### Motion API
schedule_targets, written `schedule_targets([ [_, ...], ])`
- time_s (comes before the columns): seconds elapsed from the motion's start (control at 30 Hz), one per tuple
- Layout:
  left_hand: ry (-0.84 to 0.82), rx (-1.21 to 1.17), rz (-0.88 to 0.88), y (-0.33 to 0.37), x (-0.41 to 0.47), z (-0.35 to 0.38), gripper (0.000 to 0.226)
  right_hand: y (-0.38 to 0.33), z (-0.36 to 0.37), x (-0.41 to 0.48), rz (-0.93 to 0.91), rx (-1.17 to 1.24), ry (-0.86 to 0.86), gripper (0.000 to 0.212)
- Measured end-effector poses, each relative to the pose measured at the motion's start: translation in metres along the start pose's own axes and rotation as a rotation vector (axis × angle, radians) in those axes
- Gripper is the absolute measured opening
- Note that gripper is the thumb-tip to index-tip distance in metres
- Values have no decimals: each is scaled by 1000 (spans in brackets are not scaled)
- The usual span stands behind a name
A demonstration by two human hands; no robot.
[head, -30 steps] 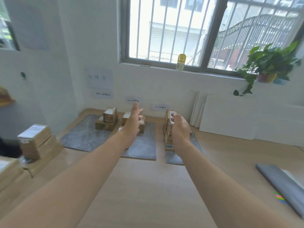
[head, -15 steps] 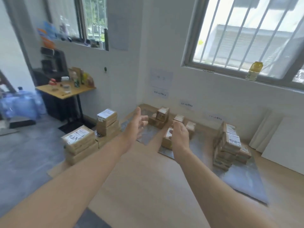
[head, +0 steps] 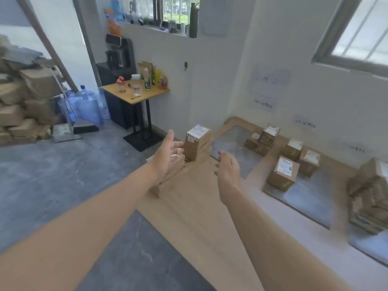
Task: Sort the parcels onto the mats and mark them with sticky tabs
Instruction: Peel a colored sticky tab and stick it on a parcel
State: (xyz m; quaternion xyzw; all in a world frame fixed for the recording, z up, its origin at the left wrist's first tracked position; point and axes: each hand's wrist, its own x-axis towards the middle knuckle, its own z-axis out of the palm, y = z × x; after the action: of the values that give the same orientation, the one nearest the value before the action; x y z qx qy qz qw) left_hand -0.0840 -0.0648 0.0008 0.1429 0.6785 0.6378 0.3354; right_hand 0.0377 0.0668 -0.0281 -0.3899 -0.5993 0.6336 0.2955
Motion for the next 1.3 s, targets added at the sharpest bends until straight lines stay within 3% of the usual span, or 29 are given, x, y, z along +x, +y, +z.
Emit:
schedule_targets([
  [0.1, 35, 28, -47, -17, 24, -36, 70, 16, 35, 11, 54, -19, -33, 32],
  [0.27, 93, 19, -92, -45, 59, -74, 60, 49, 83, 48, 117, -71, -99, 21],
  [0.53, 192, -2, -135, -75, 132, -116, 73, 101, 135, 104, 235, -117, -163, 23],
  [0.87, 109, 59, -235, -106, 222, -158, 62, 155, 194, 135, 445, -157, -72, 35],
  [1.07, -73, 94, -314, -123, 258, -167, 69, 167, 221, 132, 465, -109, -10, 40],
  [1.3, -142, 175, -341, -103, 260, -161, 68, 150, 237, 124, 487, -25, 125, 38],
])
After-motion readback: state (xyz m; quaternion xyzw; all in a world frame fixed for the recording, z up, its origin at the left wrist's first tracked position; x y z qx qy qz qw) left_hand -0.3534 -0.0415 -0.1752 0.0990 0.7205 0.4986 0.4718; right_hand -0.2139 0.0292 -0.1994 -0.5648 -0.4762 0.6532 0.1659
